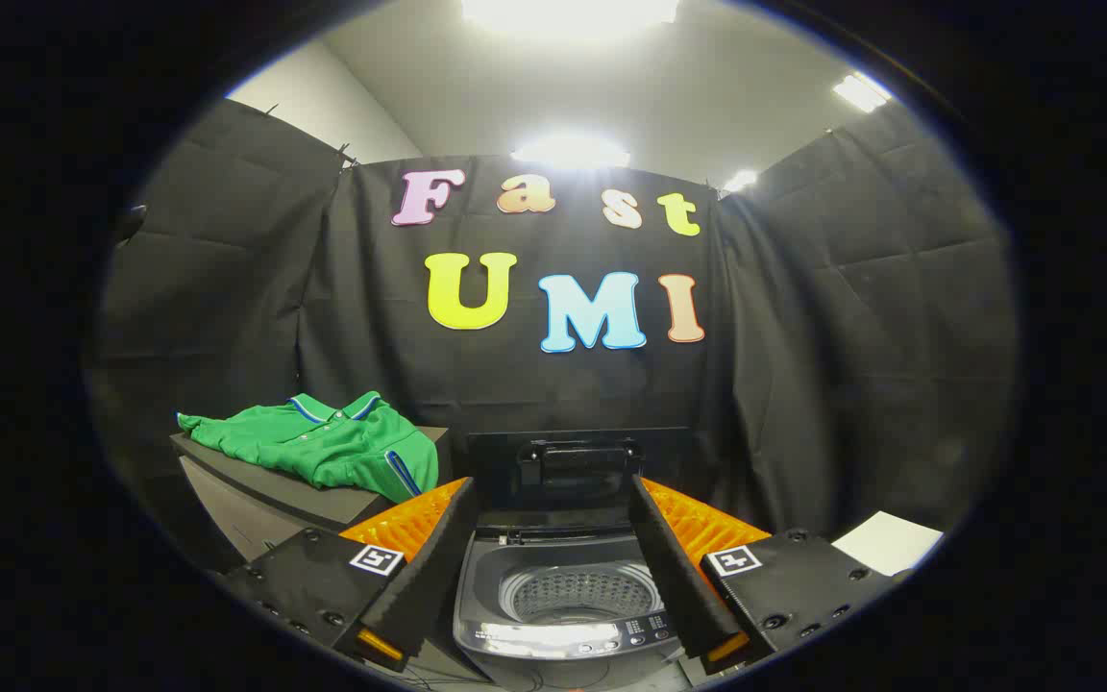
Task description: Put the clothes into the washing machine and then close the washing machine lid.
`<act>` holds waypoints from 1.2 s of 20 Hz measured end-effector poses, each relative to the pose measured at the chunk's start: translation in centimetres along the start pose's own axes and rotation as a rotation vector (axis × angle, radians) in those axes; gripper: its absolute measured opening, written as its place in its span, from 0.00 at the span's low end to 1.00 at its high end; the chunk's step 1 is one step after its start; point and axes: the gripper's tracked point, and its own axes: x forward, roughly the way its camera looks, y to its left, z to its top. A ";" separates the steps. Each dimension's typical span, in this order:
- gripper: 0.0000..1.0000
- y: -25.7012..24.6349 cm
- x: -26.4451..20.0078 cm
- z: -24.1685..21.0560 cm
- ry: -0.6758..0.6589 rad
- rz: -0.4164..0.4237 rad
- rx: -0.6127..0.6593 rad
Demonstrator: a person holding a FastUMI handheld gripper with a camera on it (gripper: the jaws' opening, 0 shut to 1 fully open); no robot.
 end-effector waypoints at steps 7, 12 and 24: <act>0.98 0.0 0.2 0.0 0.000 0.001 -0.004; 0.99 -0.1 0.3 -0.1 0.002 0.005 -0.011; 0.98 -0.4 0.2 -0.5 0.014 0.057 -0.012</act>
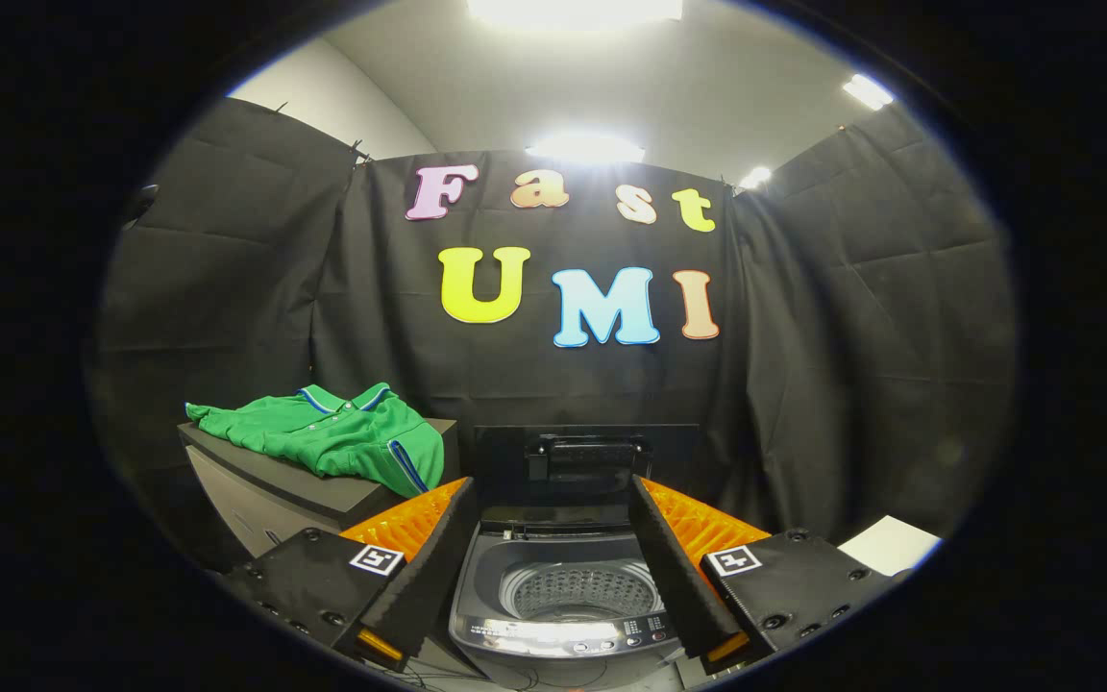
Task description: Put the clothes into the washing machine and then close the washing machine lid.
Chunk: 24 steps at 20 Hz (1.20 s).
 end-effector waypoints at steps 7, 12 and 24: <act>0.98 1.5 1.5 -0.1 0.021 0.098 0.011; 0.98 3.9 3.1 1.7 0.024 0.155 0.015; 0.99 14.8 7.7 7.2 0.027 0.260 -0.001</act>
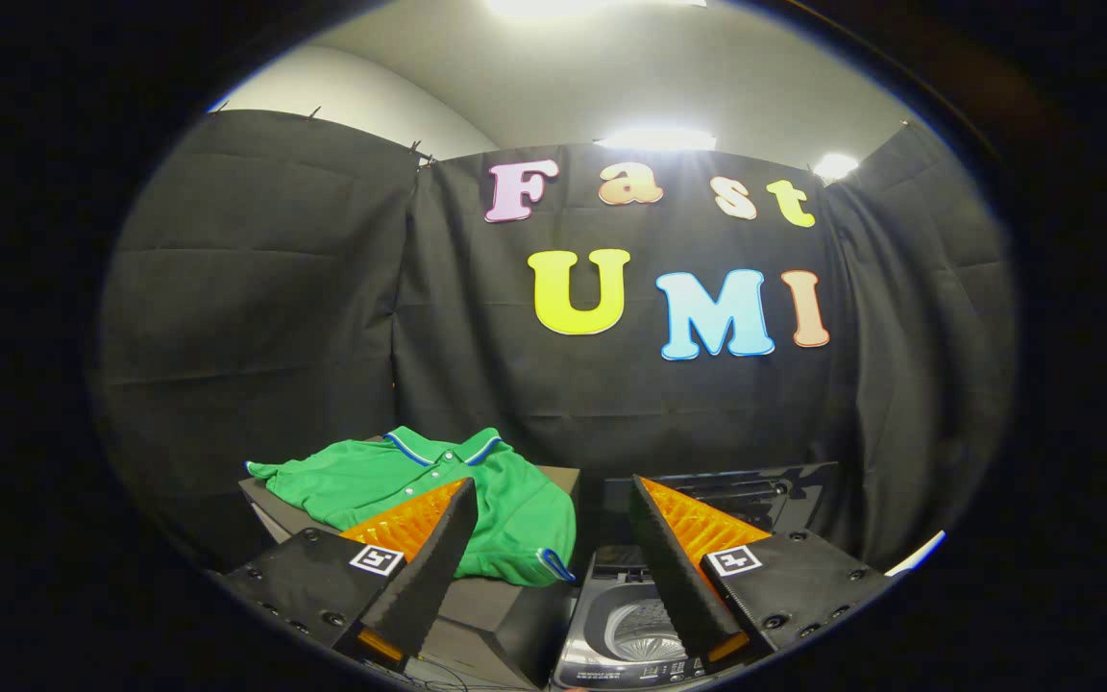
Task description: Put the clothes into the washing machine and then close the washing machine lid.
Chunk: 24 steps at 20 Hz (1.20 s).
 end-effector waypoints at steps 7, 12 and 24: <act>0.98 5.6 3.9 0.2 0.076 0.058 -0.018; 0.98 9.1 7.0 -0.6 0.125 0.092 -0.024; 0.99 15.1 14.6 -4.6 0.385 0.182 -0.047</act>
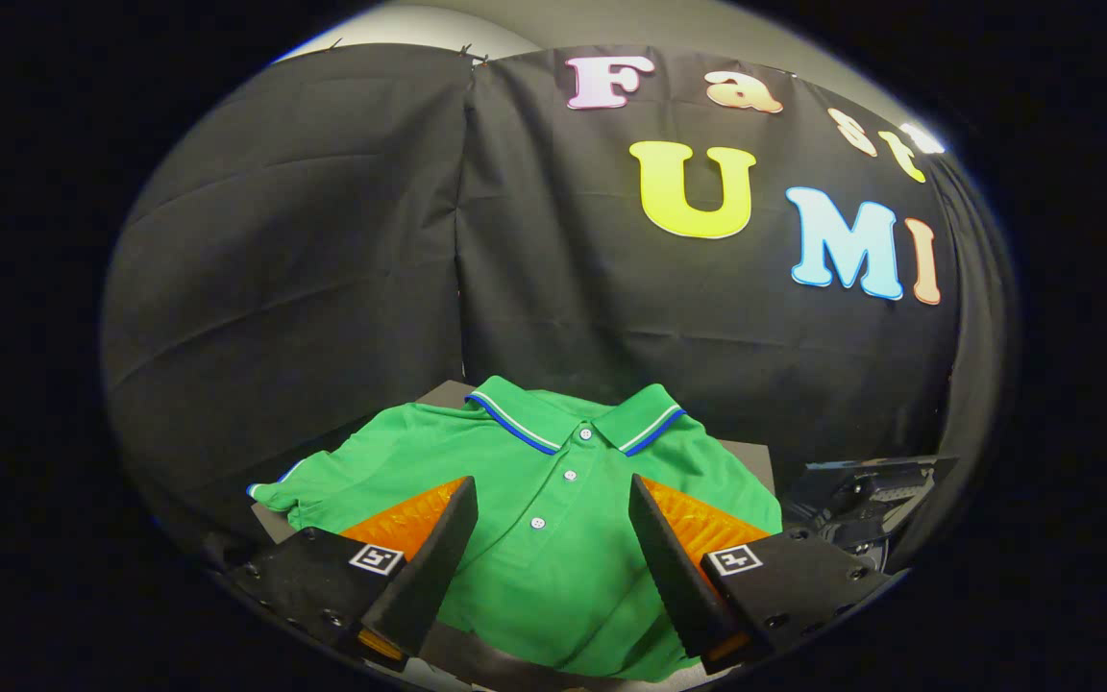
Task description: Put the clothes into the washing machine and then close the washing machine lid.
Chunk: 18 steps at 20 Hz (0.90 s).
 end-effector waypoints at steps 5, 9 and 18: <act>0.99 0.3 3.1 -1.0 0.141 0.024 -0.015; 0.99 0.2 4.4 -2.0 0.251 0.056 0.008; 0.88 0.7 4.7 -3.0 0.325 0.104 -0.048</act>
